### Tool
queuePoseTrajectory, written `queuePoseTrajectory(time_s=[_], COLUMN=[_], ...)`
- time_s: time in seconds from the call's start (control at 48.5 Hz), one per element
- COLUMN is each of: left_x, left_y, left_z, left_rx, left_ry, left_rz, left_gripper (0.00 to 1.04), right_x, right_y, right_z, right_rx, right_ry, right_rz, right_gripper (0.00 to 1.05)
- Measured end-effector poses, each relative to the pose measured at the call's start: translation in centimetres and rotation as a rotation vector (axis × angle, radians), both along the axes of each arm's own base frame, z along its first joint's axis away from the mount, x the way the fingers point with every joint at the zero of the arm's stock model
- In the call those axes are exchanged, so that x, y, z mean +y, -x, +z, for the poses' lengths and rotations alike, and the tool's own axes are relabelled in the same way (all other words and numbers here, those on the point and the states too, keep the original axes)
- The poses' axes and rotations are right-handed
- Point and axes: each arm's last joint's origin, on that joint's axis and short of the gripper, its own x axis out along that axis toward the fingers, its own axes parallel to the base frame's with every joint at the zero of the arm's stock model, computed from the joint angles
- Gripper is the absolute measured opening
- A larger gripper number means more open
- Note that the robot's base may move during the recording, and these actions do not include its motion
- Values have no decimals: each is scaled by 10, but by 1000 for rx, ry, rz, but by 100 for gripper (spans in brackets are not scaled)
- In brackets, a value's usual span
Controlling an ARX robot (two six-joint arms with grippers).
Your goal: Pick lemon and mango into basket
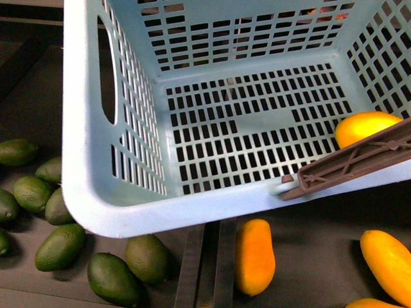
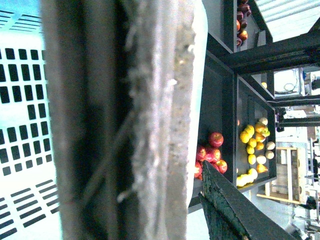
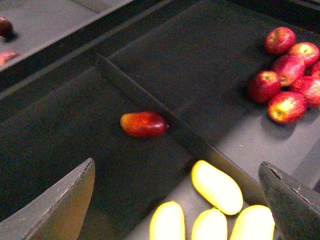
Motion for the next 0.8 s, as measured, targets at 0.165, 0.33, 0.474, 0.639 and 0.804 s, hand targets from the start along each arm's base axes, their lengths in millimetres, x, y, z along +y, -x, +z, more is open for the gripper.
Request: queuePoseTrajectory(time_s=[0.165, 0.33, 0.474, 0.639, 0.804], left_x=[1, 2, 2, 2, 2], left_y=[-1, -2, -2, -2, -1], left_z=[0, 0, 0, 0, 0], left_rx=[-4, -10, -8, -4, -4], left_ry=[-5, -11, -9, -5, -4], left_rz=[15, 21, 18, 12, 12], left_gripper=[29, 29, 29, 29, 29], right_x=[-28, -47, -58, -58, -44], right_y=[-22, -38, -64, -80, -80], right_z=[-32, -70, -119, -167, -200], right_rx=[105, 213, 313, 351, 412], right_ry=[-77, -144, -269, -431, -507], right_rz=[36, 3, 13, -29, -70], right_gripper=[96, 96, 96, 96, 96])
